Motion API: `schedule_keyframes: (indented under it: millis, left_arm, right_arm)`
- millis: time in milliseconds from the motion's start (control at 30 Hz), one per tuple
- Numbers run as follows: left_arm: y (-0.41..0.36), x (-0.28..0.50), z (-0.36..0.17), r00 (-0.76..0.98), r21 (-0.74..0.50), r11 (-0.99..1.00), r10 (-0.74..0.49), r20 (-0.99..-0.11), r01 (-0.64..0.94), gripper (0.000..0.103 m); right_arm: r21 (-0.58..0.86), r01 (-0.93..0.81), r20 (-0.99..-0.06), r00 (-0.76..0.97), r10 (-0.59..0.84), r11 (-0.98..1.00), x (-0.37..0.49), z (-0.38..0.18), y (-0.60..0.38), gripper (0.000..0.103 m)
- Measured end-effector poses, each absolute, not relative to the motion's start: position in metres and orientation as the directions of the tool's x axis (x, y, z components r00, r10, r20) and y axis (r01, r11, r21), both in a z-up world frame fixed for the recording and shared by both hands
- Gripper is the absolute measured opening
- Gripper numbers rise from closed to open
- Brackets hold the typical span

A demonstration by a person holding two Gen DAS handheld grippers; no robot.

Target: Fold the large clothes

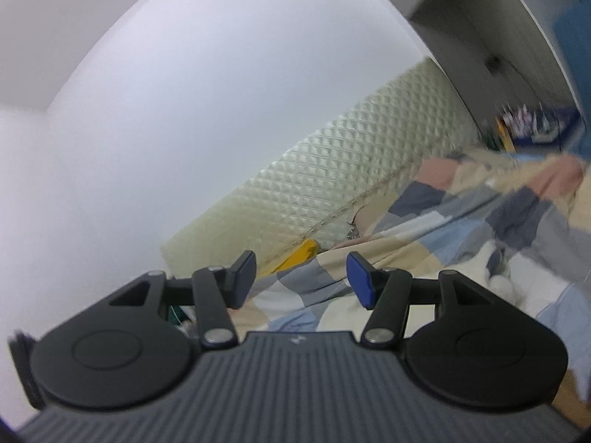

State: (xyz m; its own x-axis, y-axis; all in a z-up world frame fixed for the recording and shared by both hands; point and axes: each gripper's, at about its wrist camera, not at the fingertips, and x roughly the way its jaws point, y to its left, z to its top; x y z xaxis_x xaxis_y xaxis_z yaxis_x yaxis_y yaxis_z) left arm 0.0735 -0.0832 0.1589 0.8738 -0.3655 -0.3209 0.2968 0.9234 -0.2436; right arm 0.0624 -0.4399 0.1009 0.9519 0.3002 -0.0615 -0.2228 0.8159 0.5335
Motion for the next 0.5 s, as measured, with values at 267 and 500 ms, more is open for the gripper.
schedule_keyframes:
  millis: [267,500]
  left_arm:
    - [-0.076,0.021,0.139,0.901,-0.14,0.959,-0.279,-0.333,0.245,0.066]
    - [-0.068,0.004,0.102,0.909,-0.088,0.971,-0.239,-0.342,0.223,0.066]
  right_arm:
    - [0.394,-0.181,-0.058,0.974,0.221,0.901,0.01,0.085,-0.411,0.058]
    - [0.275,-0.114,-0.121,0.981,0.153,0.955,-0.007,0.05,-0.388,0.058]
